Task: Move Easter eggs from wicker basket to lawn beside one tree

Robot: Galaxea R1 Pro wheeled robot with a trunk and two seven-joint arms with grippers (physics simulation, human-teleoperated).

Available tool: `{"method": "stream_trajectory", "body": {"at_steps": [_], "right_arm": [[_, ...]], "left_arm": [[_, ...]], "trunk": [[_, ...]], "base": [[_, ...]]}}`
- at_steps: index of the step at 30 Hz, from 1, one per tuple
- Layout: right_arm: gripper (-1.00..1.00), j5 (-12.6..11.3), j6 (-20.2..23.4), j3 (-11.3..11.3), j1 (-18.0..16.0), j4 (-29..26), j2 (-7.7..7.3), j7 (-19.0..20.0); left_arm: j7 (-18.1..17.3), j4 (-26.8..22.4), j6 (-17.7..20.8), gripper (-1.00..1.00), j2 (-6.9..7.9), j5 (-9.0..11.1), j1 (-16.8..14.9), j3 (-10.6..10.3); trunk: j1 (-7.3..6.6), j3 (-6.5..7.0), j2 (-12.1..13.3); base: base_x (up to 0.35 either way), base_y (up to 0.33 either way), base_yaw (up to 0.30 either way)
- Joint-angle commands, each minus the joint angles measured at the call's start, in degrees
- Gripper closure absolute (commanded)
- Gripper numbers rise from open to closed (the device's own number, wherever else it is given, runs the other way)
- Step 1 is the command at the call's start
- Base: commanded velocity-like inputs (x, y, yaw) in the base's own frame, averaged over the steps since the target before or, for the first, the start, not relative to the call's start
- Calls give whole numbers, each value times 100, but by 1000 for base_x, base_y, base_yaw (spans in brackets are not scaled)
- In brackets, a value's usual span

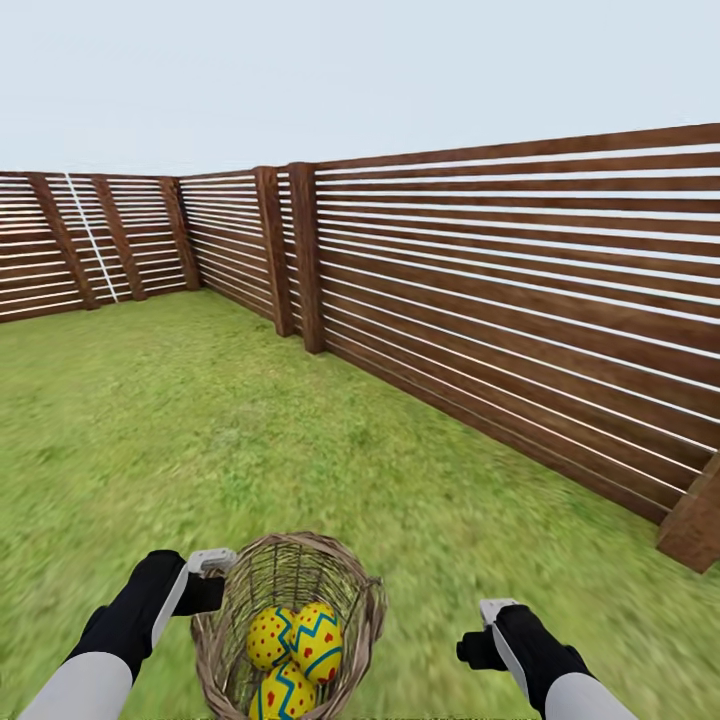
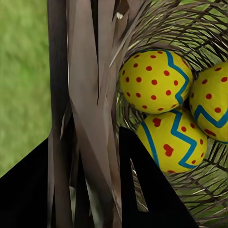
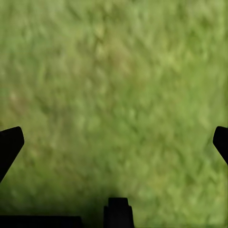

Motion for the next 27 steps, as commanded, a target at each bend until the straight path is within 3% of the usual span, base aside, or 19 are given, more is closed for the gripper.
{"method": "stream_trajectory", "body": {"at_steps": [1, 16, 27], "right_arm": [[-100, 61, 29, -44, 1, -14, 6, 45], [-100, 70, 29, -28, 0, -21, -4, 39], [-100, 70, 32, -26, 0, -14, -2, 36]], "left_arm": [[-45, -6, 24, 100, -2, -21, -3, 15], [-45, -6, 24, 100, -2, -21, -4, 15], [-45, -10, 24, 100, -8, -16, -4, 8]], "trunk": [[-1, -14, -3], [-1, -128, -3], [-1, -139, -3]], "base": [[0, 0, 74], [0, 0, 124], [0, 0, 278]]}}
